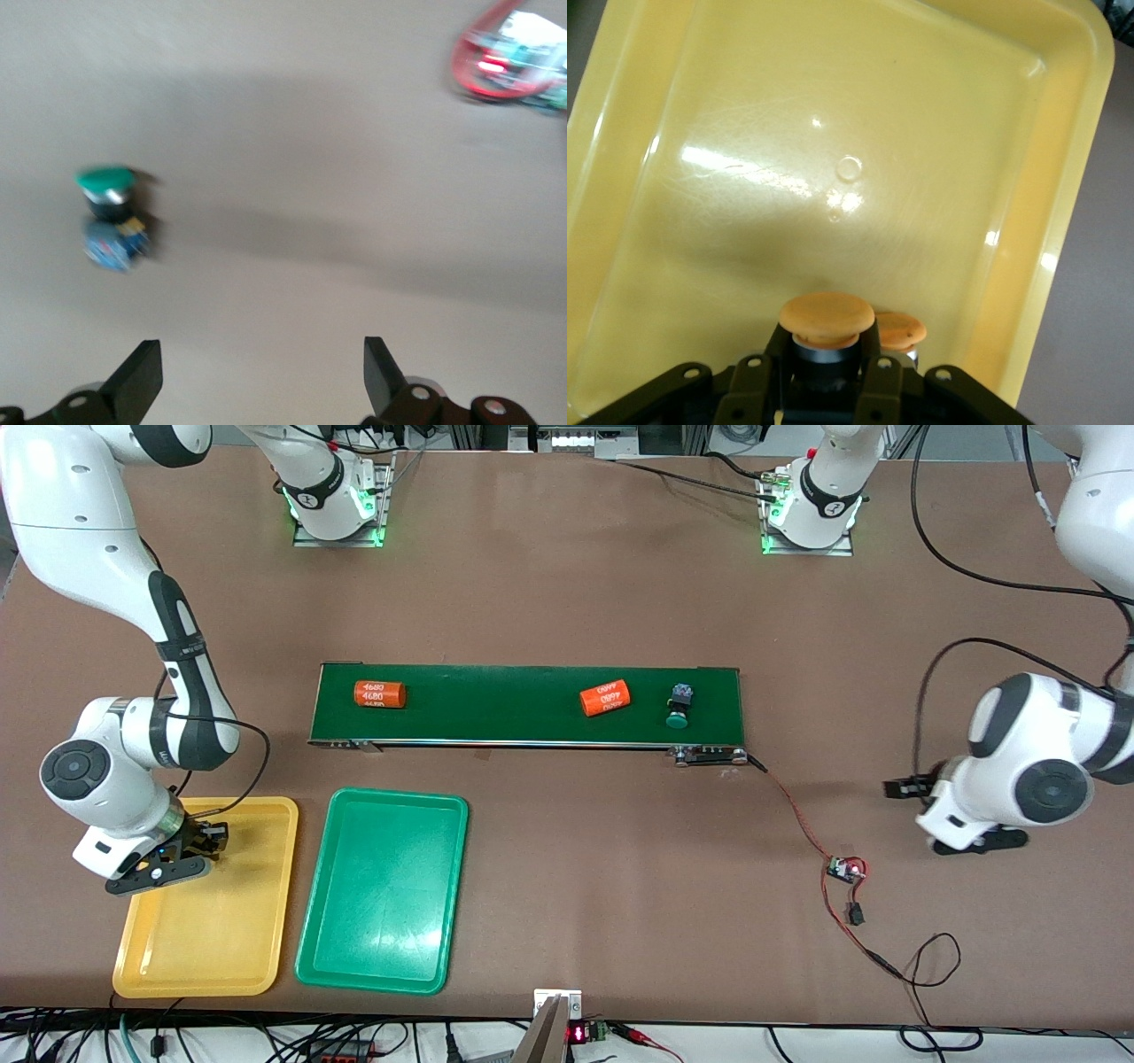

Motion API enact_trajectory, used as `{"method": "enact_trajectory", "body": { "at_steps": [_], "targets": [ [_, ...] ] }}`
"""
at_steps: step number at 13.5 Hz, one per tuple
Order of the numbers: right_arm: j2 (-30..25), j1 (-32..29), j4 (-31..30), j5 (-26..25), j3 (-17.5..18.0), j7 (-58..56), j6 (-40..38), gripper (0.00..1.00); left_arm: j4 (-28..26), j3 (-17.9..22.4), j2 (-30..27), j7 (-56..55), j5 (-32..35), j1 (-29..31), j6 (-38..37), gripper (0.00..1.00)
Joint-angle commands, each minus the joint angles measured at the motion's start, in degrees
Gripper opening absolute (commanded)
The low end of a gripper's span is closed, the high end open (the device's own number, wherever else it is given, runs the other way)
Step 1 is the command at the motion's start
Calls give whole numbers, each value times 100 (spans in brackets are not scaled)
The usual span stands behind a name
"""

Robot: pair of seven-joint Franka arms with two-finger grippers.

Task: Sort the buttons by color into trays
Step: 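Grasp another green button with the left gripper while the right gripper withdraws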

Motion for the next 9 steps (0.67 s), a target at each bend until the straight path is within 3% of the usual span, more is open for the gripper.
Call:
{"method": "enact_trajectory", "body": {
  "at_steps": [1, 7, 8, 9],
  "targets": [
    [108, 149, 138, -14, -76, 313, 11, 10, 52, 492, 43, 838, 92, 44, 486, 100],
    [170, 352, 112, 13, -67, 974, 11, 14, -9, 591, 587, 1956, 92, 879, 1663, 100],
    [170, 352, 112, 13, -67, 965, 11, 32, -114, 591, 657, 2035, 92, 985, 1857, 100],
    [213, 352, 95, 13, -67, 1000, 19, 60, -167, 591, 676, 2122, 92, 1056, 1981, 91]
  ]
}}
